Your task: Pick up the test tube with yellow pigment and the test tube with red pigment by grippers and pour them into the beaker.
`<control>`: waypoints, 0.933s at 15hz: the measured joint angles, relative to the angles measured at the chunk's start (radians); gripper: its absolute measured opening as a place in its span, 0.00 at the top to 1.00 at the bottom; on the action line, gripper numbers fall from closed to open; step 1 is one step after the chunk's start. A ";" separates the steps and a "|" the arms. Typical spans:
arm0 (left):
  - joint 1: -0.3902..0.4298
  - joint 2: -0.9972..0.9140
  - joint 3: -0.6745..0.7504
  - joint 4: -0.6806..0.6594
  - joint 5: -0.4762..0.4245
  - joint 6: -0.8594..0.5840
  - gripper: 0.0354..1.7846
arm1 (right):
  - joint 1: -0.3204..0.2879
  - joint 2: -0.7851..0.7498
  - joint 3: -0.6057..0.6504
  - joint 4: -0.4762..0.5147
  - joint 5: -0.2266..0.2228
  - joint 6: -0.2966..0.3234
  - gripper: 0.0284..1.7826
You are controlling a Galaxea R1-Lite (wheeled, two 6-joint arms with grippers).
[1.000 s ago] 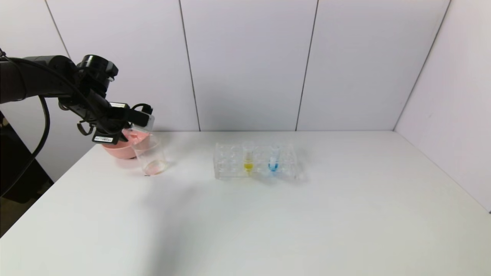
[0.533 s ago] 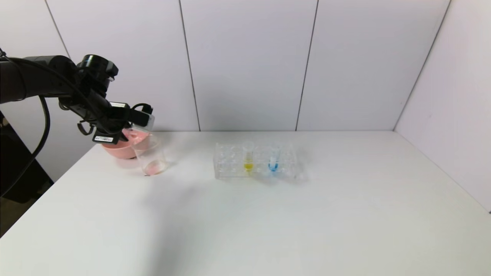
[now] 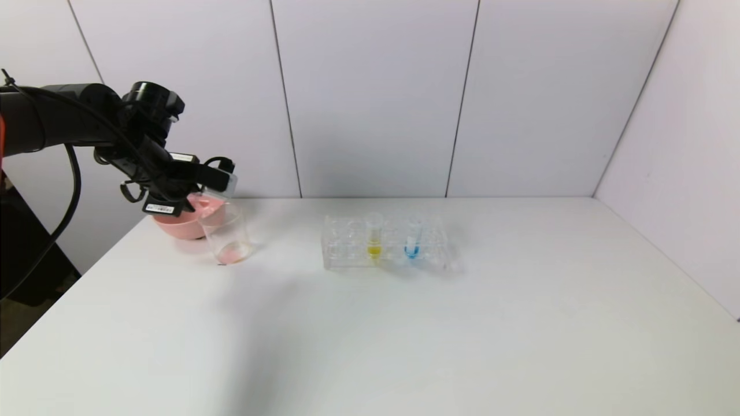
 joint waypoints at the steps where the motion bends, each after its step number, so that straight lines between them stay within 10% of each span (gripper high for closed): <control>1: -0.001 0.000 0.000 0.000 0.001 0.000 0.77 | 0.000 0.000 0.000 0.000 0.000 0.000 0.05; 14: -0.027 0.011 0.000 -0.011 0.067 0.032 0.77 | 0.000 0.000 0.000 0.000 0.000 0.000 0.05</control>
